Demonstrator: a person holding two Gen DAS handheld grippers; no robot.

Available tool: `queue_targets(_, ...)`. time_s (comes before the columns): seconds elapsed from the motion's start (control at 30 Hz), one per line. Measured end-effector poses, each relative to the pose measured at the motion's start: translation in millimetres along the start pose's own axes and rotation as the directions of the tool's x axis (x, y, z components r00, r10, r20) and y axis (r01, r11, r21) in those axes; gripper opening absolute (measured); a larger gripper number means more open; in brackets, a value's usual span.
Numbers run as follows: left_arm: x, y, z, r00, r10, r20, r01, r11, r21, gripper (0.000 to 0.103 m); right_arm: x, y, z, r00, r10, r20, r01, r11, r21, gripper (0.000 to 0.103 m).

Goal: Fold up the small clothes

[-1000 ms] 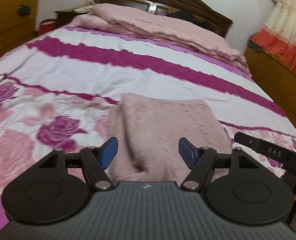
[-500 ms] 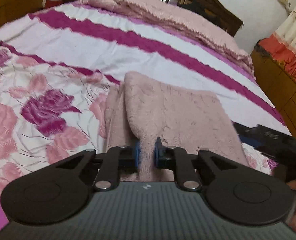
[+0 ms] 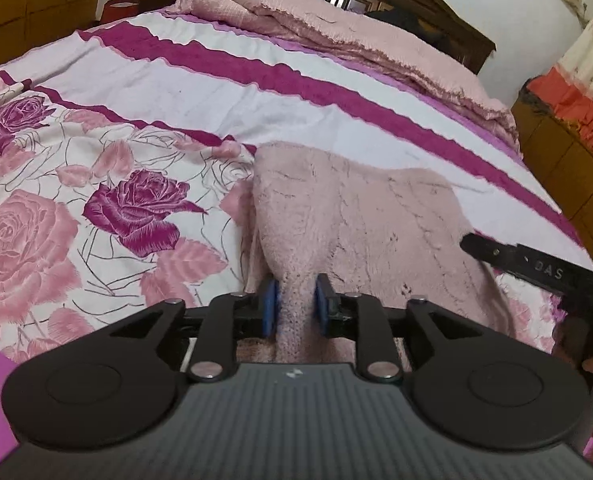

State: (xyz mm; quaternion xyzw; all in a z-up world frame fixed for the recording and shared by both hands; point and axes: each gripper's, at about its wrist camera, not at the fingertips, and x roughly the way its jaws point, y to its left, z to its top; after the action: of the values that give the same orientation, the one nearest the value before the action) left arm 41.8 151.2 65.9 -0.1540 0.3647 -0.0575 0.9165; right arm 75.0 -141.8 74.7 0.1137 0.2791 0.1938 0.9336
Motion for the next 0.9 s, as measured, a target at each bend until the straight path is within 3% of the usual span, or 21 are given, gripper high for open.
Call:
queue_targets(0.03, 0, 0, 3, 1.0, -0.003, 0.001, 0.003, 1.0, -0.004, 0.032, -1, -4, 3, 1.0, 0.008, 0.001, -0.008, 1.0, 0.017, 0.046)
queue_targets(0.07, -1, -2, 7, 1.0, -0.004, 0.006, 0.004, 1.0, -0.003, 0.035, -1, -8, 6, 1.0, 0.017, 0.001, -0.017, 0.999, 0.03, 0.055)
queue_targets(0.13, 1, -5, 16, 1.0, 0.006, 0.02, -0.007, 1.0, 0.006, 0.043, 2, -14, 12, 1.0, 0.021, 0.0, -0.021, 0.999, 0.046, 0.061)
queue_targets(0.2, 6, -8, 27, 0.999, 0.02, 0.034, -0.02, 1.0, 0.007, 0.052, 8, -20, 19, 1.0, 0.021, -0.011, -0.021, 0.998, 0.057, 0.062)
queue_targets(0.3, 23, -11, 45, 0.999, 0.017, 0.036, -0.018, 1.0, 0.006, 0.052, 24, -29, 30, 0.999, 0.031, -0.035, -0.028, 0.996, 0.087, 0.062)
queue_targets(0.4, 44, -15, 54, 0.996, 0.083, 0.035, -0.084, 0.996, 0.036, 0.052, 48, -35, 35, 0.995, 0.044, -0.09, -0.035, 0.994, 0.102, 0.062)
queue_targets(0.47, 59, -13, 52, 0.99, 0.141, 0.018, -0.141, 0.989, 0.047, 0.052, 63, -30, 36, 0.989, 0.06, -0.132, -0.051, 0.996, 0.074, 0.06)
queue_targets(0.6, 69, 3, 46, 0.991, 0.135, 0.014, -0.135, 0.991, -0.009, 0.059, 75, -1, 36, 0.989, 0.084, -0.117, -0.094, 0.993, -0.076, 0.057)
queue_targets(0.77, 74, 15, 45, 0.983, 0.182, 0.034, -0.181, 0.983, -0.018, 0.068, 91, 18, 31, 0.997, -0.02, -0.079, -0.001, 0.965, -0.262, 0.057)
queue_targets(0.83, 73, 16, 45, 0.985, 0.172, 0.031, -0.171, 0.985, -0.029, 0.068, 96, 9, 34, 0.994, -0.06, -0.086, 0.037, 0.97, -0.239, 0.057)
queue_targets(0.9, 68, 14, 46, 0.987, 0.157, 0.029, -0.156, 0.987, -0.025, 0.068, 90, -4, 38, 0.995, -0.035, -0.091, 0.02, 0.987, -0.159, 0.057)
